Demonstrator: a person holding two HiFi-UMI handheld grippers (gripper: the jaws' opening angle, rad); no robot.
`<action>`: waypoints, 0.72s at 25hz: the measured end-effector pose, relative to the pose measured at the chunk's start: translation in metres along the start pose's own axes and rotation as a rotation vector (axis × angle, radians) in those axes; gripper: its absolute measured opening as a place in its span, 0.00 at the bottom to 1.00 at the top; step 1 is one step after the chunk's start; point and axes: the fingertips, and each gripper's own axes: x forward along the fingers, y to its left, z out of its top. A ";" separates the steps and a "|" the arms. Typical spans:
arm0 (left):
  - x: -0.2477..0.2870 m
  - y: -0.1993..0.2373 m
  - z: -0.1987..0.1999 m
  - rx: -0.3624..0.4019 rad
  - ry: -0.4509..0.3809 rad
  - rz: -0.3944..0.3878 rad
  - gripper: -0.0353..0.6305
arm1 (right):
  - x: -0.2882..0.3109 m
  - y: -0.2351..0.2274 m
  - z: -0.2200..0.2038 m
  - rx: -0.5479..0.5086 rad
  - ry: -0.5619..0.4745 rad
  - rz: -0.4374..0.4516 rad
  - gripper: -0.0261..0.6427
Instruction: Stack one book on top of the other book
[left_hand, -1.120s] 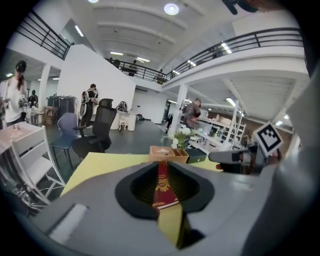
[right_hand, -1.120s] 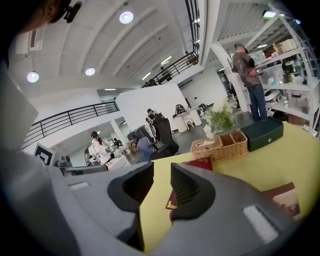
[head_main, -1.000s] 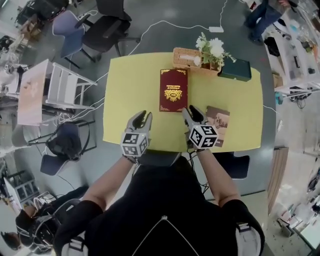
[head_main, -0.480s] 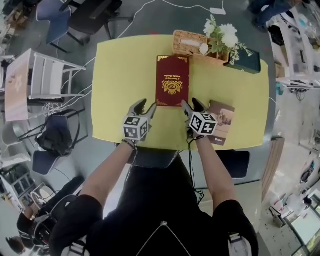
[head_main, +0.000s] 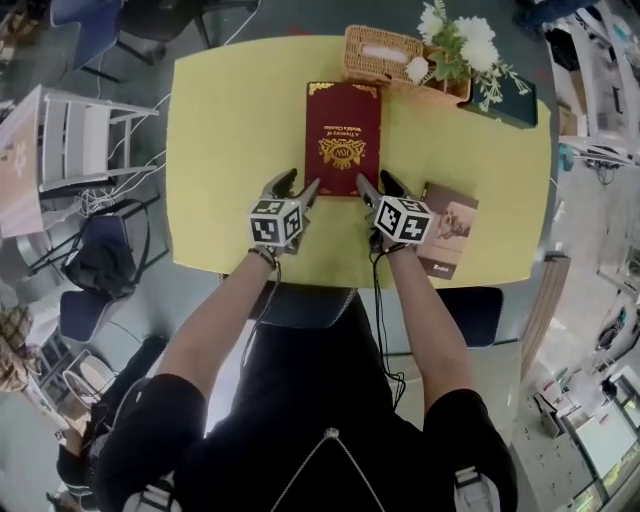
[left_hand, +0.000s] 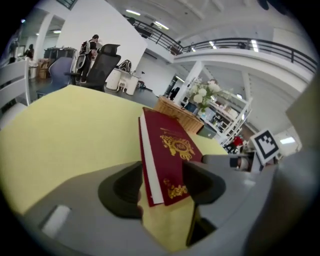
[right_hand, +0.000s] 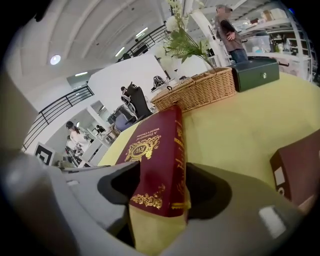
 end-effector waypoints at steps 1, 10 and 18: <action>0.003 -0.001 -0.001 -0.014 0.001 -0.010 0.46 | 0.002 0.000 -0.002 0.011 0.003 0.005 0.47; 0.017 -0.010 -0.013 -0.053 0.031 -0.027 0.38 | 0.008 0.001 -0.007 0.010 0.008 0.001 0.46; 0.000 -0.023 -0.026 -0.012 0.036 -0.028 0.38 | -0.014 0.007 -0.025 0.036 0.004 -0.025 0.46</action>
